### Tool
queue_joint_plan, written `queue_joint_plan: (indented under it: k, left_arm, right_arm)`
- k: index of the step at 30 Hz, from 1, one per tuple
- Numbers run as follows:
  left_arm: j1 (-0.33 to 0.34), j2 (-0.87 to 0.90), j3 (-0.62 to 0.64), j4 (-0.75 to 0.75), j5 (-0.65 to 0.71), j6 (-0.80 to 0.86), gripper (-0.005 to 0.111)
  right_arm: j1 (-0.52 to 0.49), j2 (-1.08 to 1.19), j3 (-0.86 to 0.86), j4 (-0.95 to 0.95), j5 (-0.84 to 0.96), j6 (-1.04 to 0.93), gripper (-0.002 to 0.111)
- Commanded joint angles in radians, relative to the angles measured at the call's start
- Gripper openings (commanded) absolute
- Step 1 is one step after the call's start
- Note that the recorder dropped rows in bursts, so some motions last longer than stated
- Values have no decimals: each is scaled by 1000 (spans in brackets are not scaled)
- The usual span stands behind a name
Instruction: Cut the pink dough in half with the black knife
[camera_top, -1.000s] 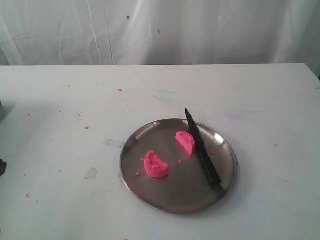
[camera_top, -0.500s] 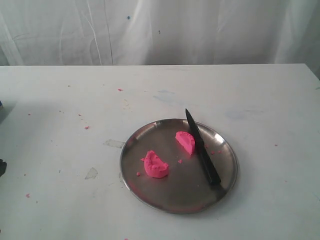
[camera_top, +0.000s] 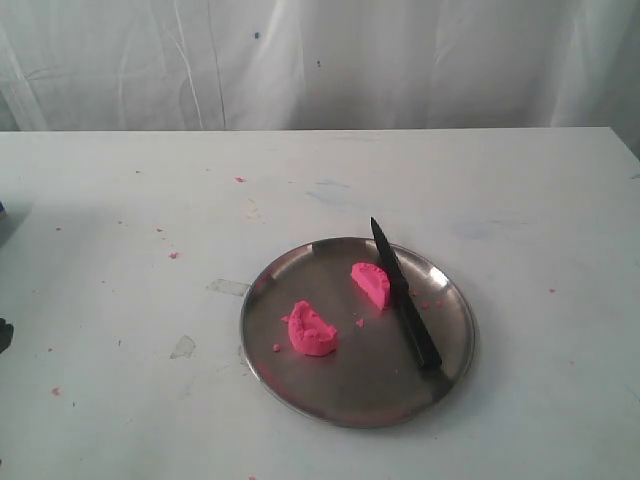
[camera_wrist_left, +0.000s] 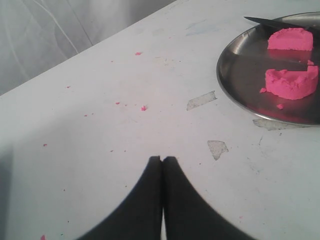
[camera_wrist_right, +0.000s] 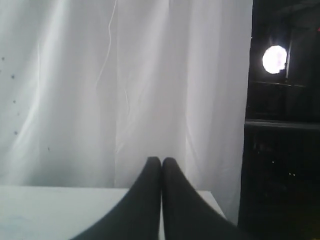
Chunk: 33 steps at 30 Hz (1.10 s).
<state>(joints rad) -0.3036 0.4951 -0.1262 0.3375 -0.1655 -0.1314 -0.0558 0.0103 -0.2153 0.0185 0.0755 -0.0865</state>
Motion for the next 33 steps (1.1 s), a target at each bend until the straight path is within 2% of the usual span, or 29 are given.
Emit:
queue_joint_plan:
  k: [1,5,8,13,16,33]
  left_arm:
    - [2,-8,7,-1,1,-5,0]
    - [2,-7,7,-1,1,-5,0]
    - [2,-7,7,-1,1,-5,0]
    - [2,-7,7,-1,1,-5,0]
    - [2,-7,7,-1,1,-5,0]
    - [2,-7,7,-1,1,-5,0]
  right_arm:
    - [-6,-10,118,-185,3,260,0]
    - [-6,-10,215,-185,-59,345,0]
    - [-4,-10,215,-185,72,315,0]
    - [-4,-10,215,-185,181,153,0]
    - [-4,-10,215,-172,243,135,0]
    - [-4,-10,215,-170,238,135,0]
